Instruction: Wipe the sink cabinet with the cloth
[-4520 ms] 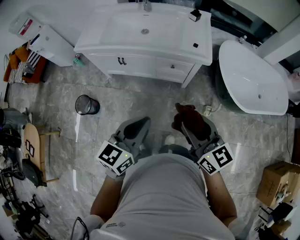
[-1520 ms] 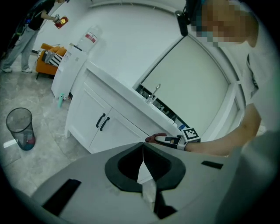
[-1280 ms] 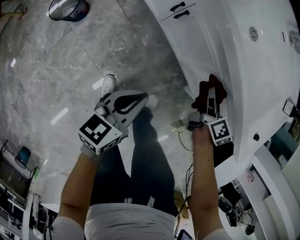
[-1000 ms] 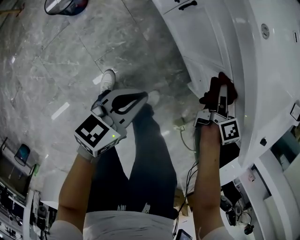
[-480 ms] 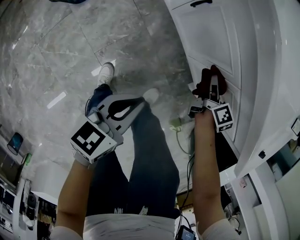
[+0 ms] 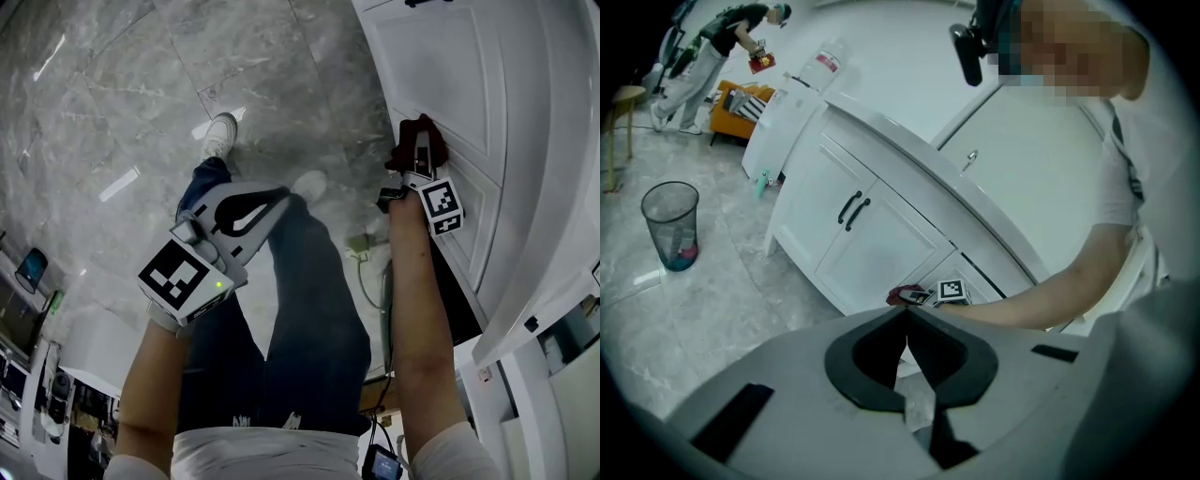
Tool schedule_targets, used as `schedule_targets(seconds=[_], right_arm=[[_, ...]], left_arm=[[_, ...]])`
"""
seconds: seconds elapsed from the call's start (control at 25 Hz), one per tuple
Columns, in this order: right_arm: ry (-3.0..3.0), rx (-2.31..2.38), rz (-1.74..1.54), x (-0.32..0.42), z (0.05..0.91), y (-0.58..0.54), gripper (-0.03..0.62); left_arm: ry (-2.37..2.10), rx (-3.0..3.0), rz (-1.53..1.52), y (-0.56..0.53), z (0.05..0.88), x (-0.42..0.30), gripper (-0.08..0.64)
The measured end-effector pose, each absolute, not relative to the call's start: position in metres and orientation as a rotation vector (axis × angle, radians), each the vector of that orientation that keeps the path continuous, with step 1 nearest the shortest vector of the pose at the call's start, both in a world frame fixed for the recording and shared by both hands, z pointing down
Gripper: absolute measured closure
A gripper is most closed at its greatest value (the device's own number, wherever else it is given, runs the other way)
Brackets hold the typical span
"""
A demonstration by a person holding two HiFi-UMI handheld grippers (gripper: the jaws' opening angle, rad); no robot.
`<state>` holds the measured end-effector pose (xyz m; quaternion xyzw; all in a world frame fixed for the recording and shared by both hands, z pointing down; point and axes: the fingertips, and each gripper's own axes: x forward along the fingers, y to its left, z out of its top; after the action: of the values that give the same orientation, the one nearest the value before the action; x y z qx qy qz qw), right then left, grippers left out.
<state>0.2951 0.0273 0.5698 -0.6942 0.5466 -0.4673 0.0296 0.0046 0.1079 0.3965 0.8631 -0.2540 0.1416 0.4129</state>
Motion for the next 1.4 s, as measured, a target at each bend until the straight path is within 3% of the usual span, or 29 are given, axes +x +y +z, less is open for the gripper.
schedule_targets(seconds=[1.4], right_arm=[[1.629, -2.068, -1.266, 0.349, 0.571, 0.123, 0.445]], left_arm=[[-0.39, 2.229, 0.497, 0.163, 0.406, 0.046, 0.548]])
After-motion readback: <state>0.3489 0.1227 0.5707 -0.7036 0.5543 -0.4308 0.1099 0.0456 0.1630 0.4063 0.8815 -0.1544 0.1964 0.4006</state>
